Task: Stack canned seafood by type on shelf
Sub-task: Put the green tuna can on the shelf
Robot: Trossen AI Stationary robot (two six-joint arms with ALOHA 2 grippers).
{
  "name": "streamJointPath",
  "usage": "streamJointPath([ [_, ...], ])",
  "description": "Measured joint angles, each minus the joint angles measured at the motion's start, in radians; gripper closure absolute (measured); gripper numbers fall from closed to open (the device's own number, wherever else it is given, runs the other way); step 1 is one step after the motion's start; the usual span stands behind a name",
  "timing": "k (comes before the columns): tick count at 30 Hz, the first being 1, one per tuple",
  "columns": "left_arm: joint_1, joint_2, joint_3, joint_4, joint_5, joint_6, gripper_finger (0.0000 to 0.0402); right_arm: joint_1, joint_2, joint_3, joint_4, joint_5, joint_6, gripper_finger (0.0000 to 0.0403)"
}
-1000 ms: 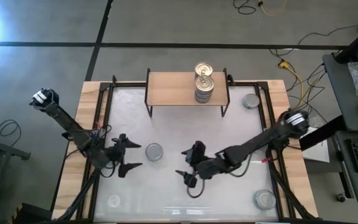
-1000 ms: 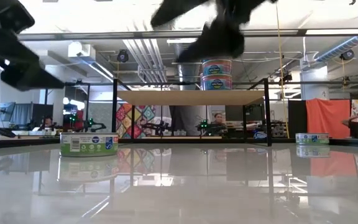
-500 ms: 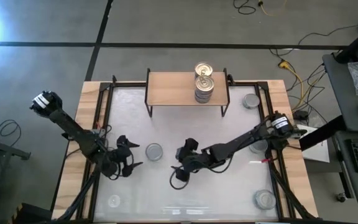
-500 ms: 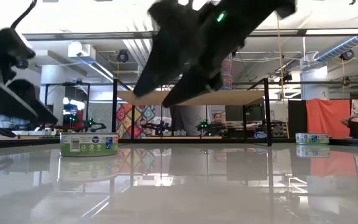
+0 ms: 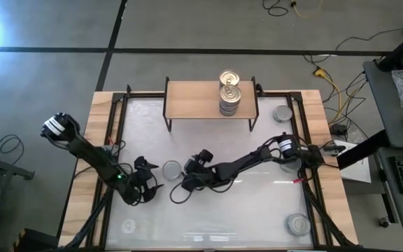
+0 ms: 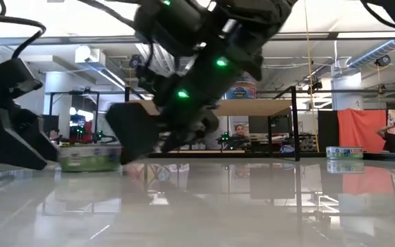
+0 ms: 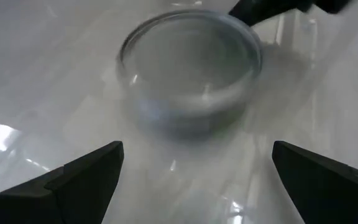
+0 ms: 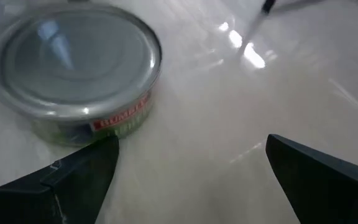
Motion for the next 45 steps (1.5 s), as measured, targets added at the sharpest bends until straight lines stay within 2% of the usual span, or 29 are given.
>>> streamJointPath([
  [6,0.073,0.042,0.000,0.027,-0.018,0.041,0.0006,-0.010,0.039,0.095,-0.095,0.023,-0.050,0.0003],
  [10,0.093,0.001,0.002,-0.038,-0.005,0.083,0.0005,-0.008,0.031,0.126,-0.083,-0.071,-0.138,0.0003],
  [13,0.092,-0.062,0.002,-0.114,0.037,0.096,0.0005,-0.006,0.012,0.146,-0.107,-0.086,-0.177,0.0003],
  [17,0.080,-0.146,0.001,-0.228,0.099,0.081,0.0005,-0.030,0.001,0.163,-0.129,0.032,-0.182,0.0003],
  [19,0.076,-0.184,0.001,-0.298,0.097,0.059,0.0005,-0.047,0.012,0.165,-0.107,0.073,-0.182,0.0003],
  [24,0.078,-0.246,-0.003,-0.400,-0.003,0.004,0.0006,-0.073,0.057,0.161,-0.049,0.085,-0.141,0.0003],
  [30,0.078,-0.260,-0.002,-0.405,-0.048,0.001,0.0006,-0.059,0.065,0.167,-0.033,-0.019,-0.146,0.0003],
  [35,0.086,-0.273,-0.002,-0.455,-0.121,-0.025,0.0006,0.005,0.007,0.171,-0.141,-0.094,-0.066,0.0003],
  [37,0.086,-0.286,0.003,-0.456,-0.137,-0.029,0.0006,0.022,-0.028,0.170,-0.200,-0.091,-0.048,0.0003],
  [41,0.081,-0.319,0.025,-0.513,-0.060,-0.019,0.0006,0.020,-0.046,0.171,-0.212,-0.066,-0.043,0.0003],
  [45,0.041,-0.351,0.072,-0.594,0.133,-0.031,0.0006,0.021,-0.043,0.168,-0.205,-0.083,-0.048,0.0003],
])
